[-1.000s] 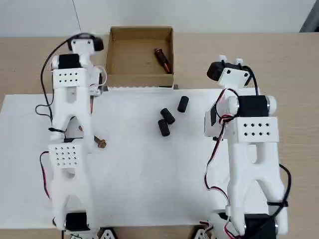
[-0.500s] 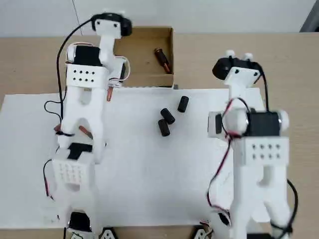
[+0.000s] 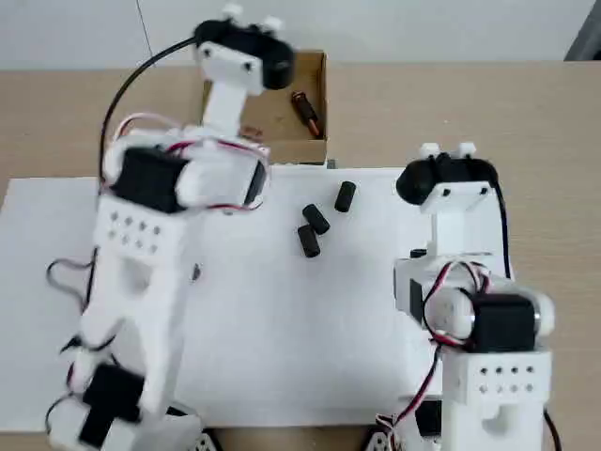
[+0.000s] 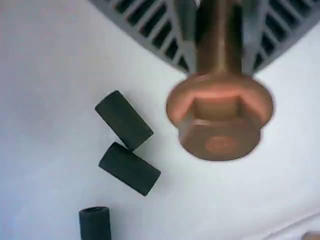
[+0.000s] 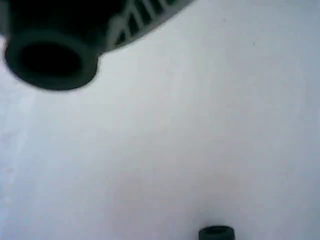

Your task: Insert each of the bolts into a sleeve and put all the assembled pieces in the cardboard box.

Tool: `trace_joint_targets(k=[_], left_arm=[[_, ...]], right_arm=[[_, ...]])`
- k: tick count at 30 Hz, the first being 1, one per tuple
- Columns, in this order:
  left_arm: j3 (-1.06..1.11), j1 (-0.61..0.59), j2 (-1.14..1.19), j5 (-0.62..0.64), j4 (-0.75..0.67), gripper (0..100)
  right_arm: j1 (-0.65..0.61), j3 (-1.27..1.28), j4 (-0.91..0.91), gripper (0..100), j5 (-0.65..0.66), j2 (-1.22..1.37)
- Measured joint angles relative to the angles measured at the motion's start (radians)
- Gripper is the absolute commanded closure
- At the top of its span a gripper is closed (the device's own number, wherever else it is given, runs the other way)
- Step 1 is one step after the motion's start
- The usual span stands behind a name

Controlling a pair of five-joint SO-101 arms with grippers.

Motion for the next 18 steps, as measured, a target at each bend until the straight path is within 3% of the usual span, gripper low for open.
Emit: trace_joint_targets(k=[7, 18], left_arm=[[0.331, 0.044, -0.287, 0.095, -0.101, 100], [0.922, 0.049, -0.789, 0.178, -0.477, 100]], right_arm=[[0.000, 0.167, -0.144, 99.5, 0.000, -0.160], [0.000, 0.420, -0.290, 99.5, 0.000, -0.358]])
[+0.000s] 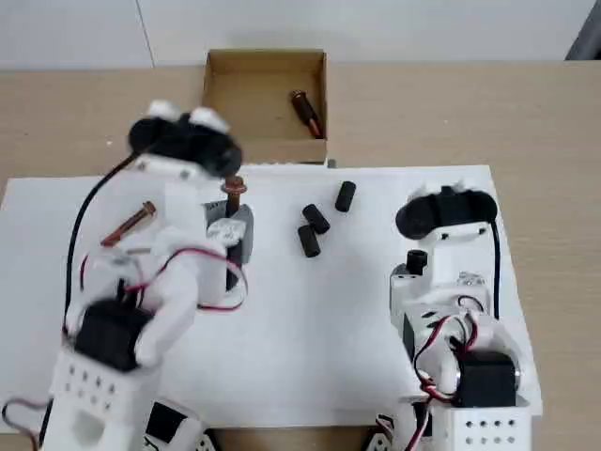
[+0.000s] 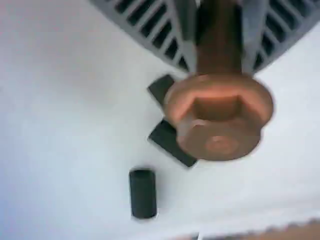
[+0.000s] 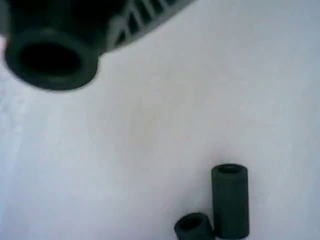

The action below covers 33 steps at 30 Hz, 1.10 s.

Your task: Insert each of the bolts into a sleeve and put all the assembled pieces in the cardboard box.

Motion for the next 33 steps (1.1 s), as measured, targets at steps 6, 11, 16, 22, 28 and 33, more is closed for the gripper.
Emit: trace_joint_targets(k=[6, 11, 16, 22, 28, 33], left_arm=[[0.245, 0.000, -0.241, 0.006, -0.144, 100], [0.420, 0.000, -0.419, 0.006, -0.232, 100], [0.617, 0.000, -0.620, 0.011, -0.304, 100], [0.766, -0.002, -0.845, 0.126, -0.328, 100], [0.775, -0.002, -0.853, 0.250, -0.328, 100], [0.809, 0.000, -0.855, 0.278, -0.331, 100]], right_arm=[[-0.051, 0.120, -0.061, 99.5, 0.000, -0.109], [-0.132, 0.281, -0.150, 99.5, 0.000, -0.196], [-0.222, 0.428, -0.236, 99.5, 0.000, -0.331], [-0.344, 0.586, -0.261, 99.5, 0.000, -0.494], [-0.417, 0.628, -0.359, 99.5, 0.000, -0.499], [-0.509, 0.628, -0.416, 99.5, 0.000, -0.499]])
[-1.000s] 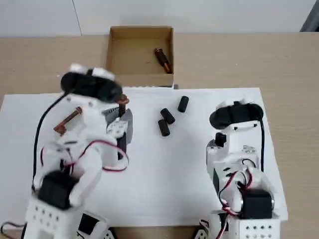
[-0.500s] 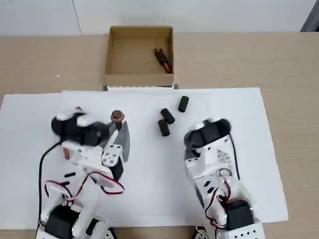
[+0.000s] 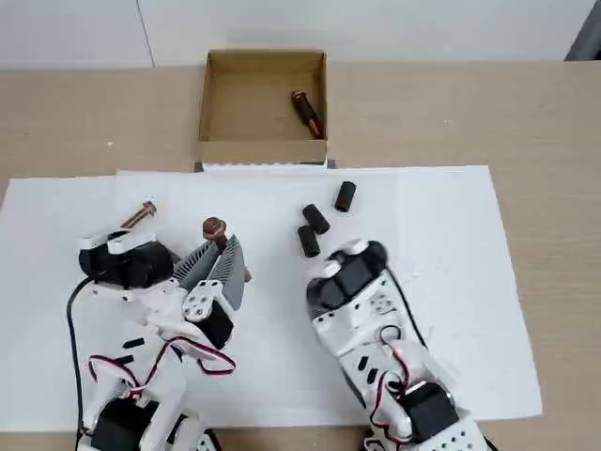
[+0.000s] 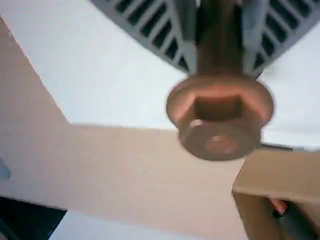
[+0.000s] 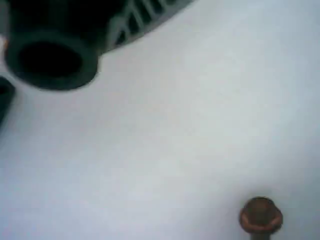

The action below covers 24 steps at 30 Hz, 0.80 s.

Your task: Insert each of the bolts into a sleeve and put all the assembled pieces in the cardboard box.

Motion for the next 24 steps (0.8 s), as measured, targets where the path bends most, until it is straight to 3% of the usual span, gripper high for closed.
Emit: trace_joint_targets(k=[7, 20, 24], left_arm=[[0.041, 0.071, 0.000, 0.074, -0.038, 100], [0.049, 0.112, 0.000, 0.094, -0.078, 100], [0.094, 0.112, 0.000, 0.094, -0.149, 100]], right_arm=[[-0.137, 0.000, -0.041, 99.5, 0.000, -0.002], [-0.146, 0.000, -0.060, 99.5, 0.000, -0.002], [-0.146, 0.000, -0.060, 99.5, 0.000, -0.002]])
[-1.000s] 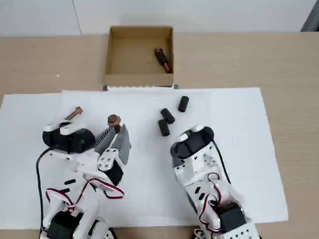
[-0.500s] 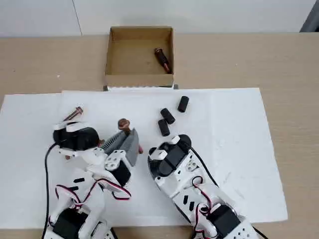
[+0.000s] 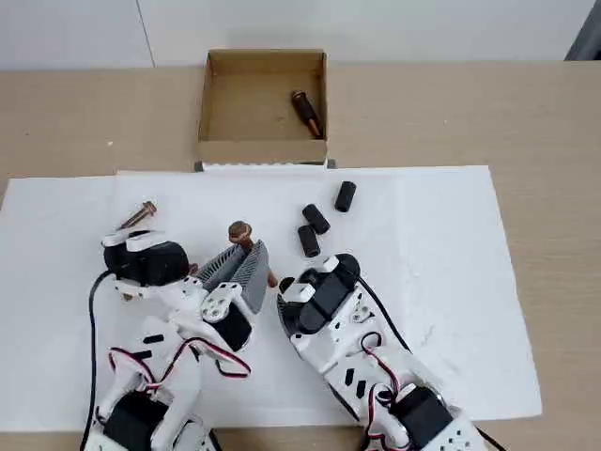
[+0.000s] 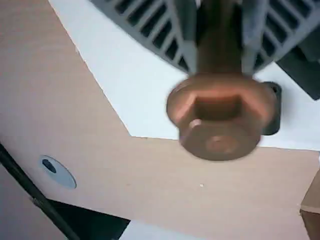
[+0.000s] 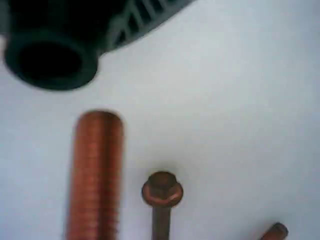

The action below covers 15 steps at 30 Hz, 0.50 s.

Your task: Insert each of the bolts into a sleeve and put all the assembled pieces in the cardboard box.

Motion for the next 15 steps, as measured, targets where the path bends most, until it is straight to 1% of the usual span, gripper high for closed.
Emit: trace_joint_targets(k=[5, 13, 15], left_arm=[[0.052, 0.000, 0.000, 0.000, -0.103, 100], [0.055, 0.002, 0.000, 0.000, -0.117, 100], [0.066, 0.023, 0.000, 0.000, -0.117, 100]], right_arm=[[0.000, 0.000, 0.000, 99.5, 0.000, 0.000], [0.000, 0.000, 0.000, 99.5, 0.000, 0.000], [0.000, 0.000, 0.000, 99.5, 0.000, 0.000]])
